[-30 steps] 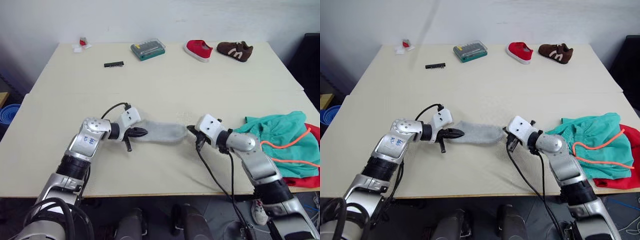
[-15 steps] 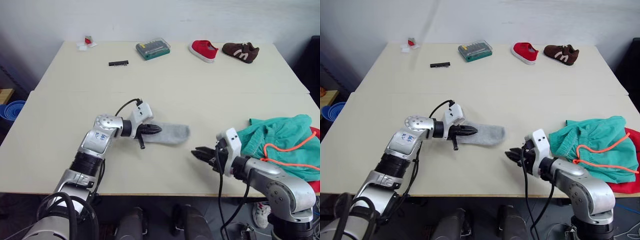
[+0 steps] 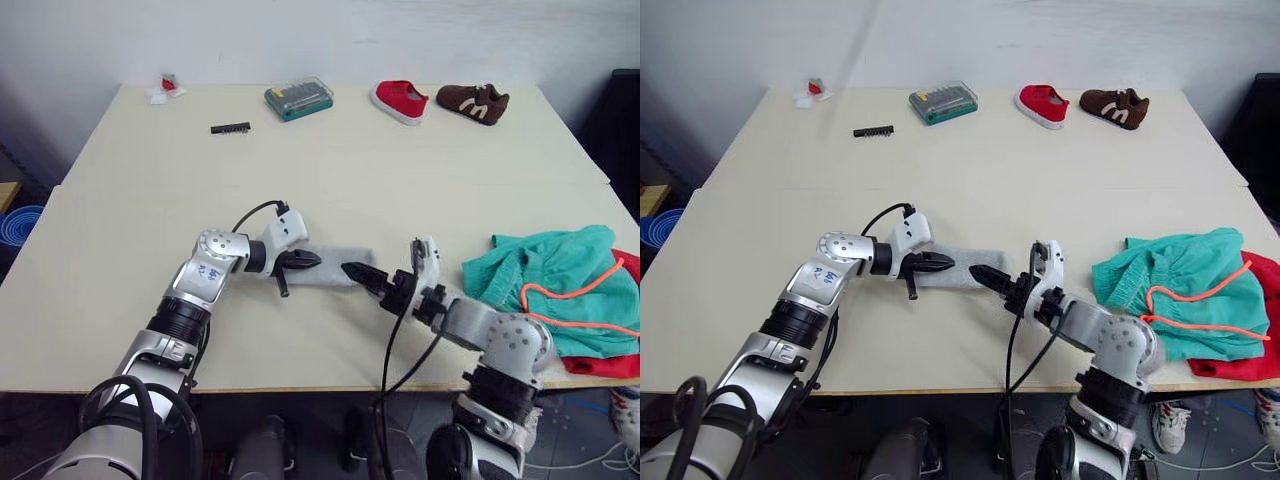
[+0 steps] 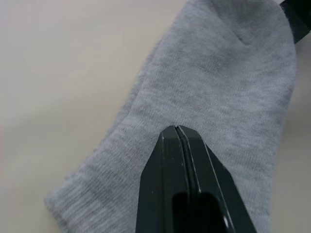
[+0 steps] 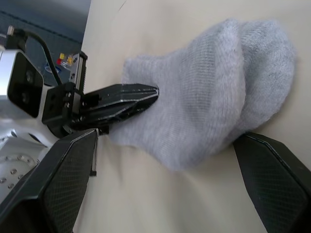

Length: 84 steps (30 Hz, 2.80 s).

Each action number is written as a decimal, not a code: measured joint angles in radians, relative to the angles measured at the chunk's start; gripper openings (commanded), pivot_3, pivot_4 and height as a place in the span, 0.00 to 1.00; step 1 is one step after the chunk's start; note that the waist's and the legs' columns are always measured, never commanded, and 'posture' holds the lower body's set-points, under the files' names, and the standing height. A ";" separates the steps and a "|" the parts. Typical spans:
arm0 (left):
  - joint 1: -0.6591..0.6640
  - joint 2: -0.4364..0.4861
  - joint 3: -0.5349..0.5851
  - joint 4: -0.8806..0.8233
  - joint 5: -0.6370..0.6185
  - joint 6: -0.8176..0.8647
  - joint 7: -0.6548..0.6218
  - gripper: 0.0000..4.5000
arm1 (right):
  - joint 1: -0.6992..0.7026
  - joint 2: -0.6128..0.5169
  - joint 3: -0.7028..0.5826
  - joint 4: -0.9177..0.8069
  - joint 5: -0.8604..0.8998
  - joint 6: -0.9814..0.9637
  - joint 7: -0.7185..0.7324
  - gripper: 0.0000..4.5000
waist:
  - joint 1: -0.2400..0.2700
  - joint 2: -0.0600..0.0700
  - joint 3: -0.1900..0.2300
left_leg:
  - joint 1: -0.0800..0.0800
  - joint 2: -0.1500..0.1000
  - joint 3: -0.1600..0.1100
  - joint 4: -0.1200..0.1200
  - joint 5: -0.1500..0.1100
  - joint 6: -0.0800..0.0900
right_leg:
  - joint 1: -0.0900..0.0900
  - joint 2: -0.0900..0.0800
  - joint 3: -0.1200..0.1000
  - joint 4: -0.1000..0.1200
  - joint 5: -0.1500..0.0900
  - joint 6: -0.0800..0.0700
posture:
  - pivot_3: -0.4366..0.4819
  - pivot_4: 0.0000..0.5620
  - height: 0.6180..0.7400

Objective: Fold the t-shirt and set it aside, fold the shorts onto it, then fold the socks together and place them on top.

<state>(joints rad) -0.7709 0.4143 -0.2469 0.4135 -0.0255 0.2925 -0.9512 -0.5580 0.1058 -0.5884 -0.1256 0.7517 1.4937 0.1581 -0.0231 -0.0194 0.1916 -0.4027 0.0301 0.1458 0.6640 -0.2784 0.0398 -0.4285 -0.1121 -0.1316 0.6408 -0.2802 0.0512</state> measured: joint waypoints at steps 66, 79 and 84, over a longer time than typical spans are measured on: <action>0.077 0.082 0.233 -0.237 -0.109 0.218 0.156 0.00 | -0.096 -0.274 0.706 0.147 -0.228 -0.558 0.365 0.00 | -0.009 0.000 -0.004 | -0.002 0.000 0.001 -0.015 0.004 -0.006 | -0.004 0.001 -0.001 -0.012 0.000 0.001 | 0.48 0.27 1.00; -0.019 0.053 0.235 -0.333 -0.203 0.418 0.184 0.00 | -0.168 -0.315 0.990 0.235 -0.527 -0.821 0.441 0.00 | -0.006 0.000 -0.004 | -0.002 -0.001 0.002 -0.013 0.004 -0.006 | -0.003 0.001 -0.001 -0.012 0.001 0.001 | 0.48 0.27 1.00; -0.026 0.056 0.148 -0.332 -0.197 0.453 0.175 0.00 | -0.213 -0.298 1.040 0.301 -0.627 -0.908 0.441 0.00 | -0.012 0.000 -0.004 | -0.002 0.000 0.002 -0.014 0.005 -0.008 | -0.004 0.003 0.000 -0.010 0.001 0.001 | 0.48 0.27 1.00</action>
<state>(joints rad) -0.7974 0.4708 -0.0984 0.0818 -0.2224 0.7450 -0.7760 -0.7713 -0.1917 0.4516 0.1751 0.1243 0.5852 0.5987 -0.0346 -0.0194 0.1878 -0.4043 0.0302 0.1480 0.6496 -0.2733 0.0315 -0.4326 -0.1093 -0.1318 0.6307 -0.2796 0.0523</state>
